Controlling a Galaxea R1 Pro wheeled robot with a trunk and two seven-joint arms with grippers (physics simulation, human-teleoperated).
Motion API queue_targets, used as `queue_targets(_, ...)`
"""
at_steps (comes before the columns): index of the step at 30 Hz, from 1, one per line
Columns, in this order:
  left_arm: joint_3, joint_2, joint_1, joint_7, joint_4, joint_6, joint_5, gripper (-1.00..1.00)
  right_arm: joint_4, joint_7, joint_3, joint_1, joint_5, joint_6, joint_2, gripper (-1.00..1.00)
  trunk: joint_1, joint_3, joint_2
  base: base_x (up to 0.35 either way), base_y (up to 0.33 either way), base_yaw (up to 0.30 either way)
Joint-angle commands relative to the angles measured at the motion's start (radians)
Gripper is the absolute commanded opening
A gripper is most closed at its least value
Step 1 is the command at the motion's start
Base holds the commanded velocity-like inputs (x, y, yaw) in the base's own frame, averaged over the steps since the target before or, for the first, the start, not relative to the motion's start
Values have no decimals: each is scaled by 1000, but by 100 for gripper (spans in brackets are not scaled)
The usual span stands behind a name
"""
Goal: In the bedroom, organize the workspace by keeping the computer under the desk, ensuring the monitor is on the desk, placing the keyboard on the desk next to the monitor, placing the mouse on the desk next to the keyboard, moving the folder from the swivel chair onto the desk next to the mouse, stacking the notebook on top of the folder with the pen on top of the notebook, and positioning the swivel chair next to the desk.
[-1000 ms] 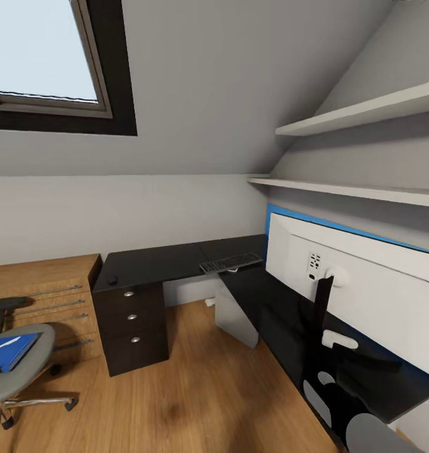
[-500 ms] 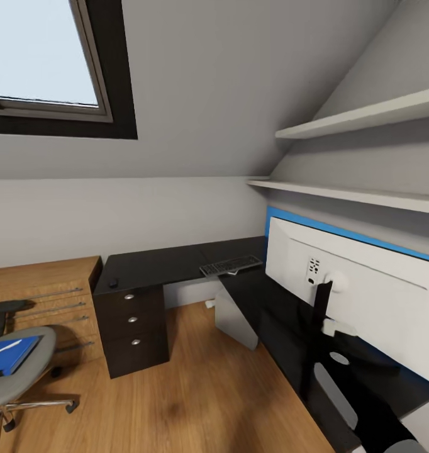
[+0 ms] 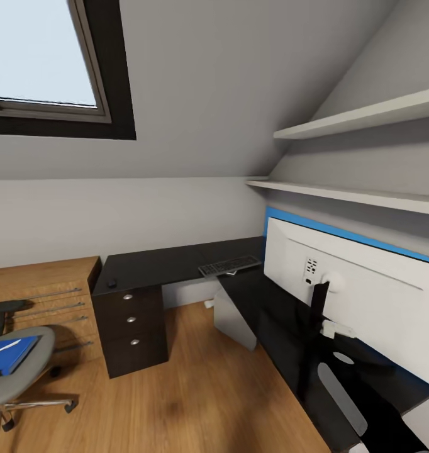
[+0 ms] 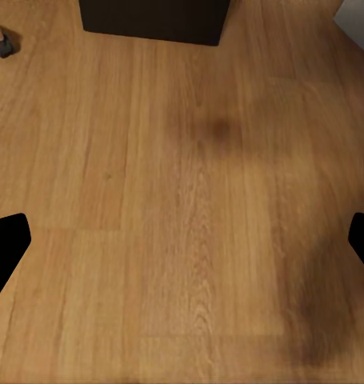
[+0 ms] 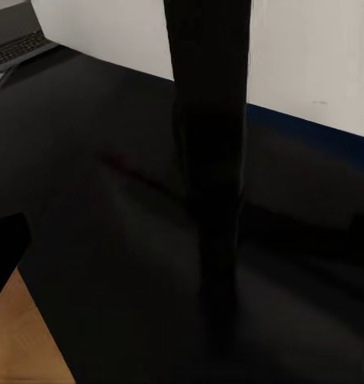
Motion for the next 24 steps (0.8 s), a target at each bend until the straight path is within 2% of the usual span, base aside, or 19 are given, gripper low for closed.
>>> queue_targets(1,-9,1,-1,8,-1,-4,4,100,-2,-8,3,-1,-5,3,-1,100,0,-1,-1,-47,-218,0)
queue_targets(14,-7,2,-1,8,2,-2,5,100,-1,-7,2,-1,2,2,-3,100,0,-1,-1,-9,-316,-13)
queue_targets(19,-7,2,-1,8,2,-2,5,100,23,-5,2,-1,38,-3,-2,100,0,2,-1,0,-347,-195)
queue_targets(24,-7,2,-1,8,2,-2,5,100,46,-3,5,-1,104,-51,-1,100,0,3,-1,0,-348,-89)
